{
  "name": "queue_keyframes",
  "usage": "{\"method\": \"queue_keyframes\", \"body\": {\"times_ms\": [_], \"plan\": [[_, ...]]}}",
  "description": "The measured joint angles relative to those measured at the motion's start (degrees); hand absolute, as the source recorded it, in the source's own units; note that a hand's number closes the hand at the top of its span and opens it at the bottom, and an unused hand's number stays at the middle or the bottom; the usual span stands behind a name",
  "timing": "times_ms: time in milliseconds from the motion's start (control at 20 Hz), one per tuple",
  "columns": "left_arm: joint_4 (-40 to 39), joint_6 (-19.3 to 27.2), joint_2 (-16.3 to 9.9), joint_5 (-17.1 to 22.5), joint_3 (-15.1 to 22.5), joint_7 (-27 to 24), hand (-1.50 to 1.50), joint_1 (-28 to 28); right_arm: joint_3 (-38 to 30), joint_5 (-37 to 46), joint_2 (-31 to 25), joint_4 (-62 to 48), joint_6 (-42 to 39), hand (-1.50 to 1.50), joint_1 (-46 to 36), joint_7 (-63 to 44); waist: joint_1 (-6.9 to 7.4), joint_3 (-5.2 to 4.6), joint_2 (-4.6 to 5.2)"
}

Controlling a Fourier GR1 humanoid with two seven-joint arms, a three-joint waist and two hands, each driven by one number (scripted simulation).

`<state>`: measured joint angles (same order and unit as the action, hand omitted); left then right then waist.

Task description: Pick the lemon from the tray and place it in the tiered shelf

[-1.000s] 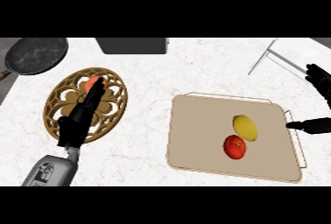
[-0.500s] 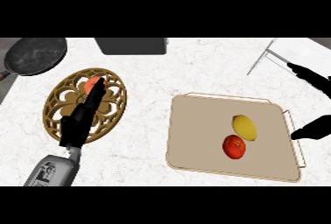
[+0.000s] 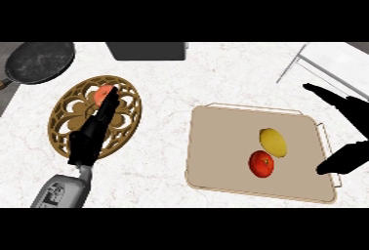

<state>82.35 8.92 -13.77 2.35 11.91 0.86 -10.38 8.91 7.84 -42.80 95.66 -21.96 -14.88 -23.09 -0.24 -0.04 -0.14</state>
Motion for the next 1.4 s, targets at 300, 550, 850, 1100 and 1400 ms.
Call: {"method": "queue_keyframes", "body": {"times_ms": [300,550,850,1100,1400], "plan": [[-0.01,-1.06,1.78,-1.81,-1.29,-0.19,0.00,0.14,-1.36,4.18,4.92,6.13,-1.09,-1.50,2.15,-4.29,0.11,0.01,0.06],[1.81,-1.53,3.32,-3.88,-1.46,1.56,0.00,0.87,-2.30,8.55,9.01,7.90,-2.38,-1.50,2.16,-6.95,0.24,0.03,0.08],[0.85,-3.31,4.41,-4.76,-3.37,0.76,0.00,0.76,-3.08,12.39,13.26,8.83,-4.38,-1.50,3.06,-7.80,0.24,0.03,0.11],[1.36,-4.37,5.31,-6.13,-4.31,1.93,0.00,0.32,-3.79,15.30,16.67,7.86,-6.24,-1.50,1.95,-8.57,0.28,0.02,0.11],[3.18,-6.01,5.42,-6.71,-6.10,2.41,0.00,1.09,-4.50,20.14,19.07,6.00,-6.42,-1.50,3.18,-5.89,0.30,0.03,0.11]]}}
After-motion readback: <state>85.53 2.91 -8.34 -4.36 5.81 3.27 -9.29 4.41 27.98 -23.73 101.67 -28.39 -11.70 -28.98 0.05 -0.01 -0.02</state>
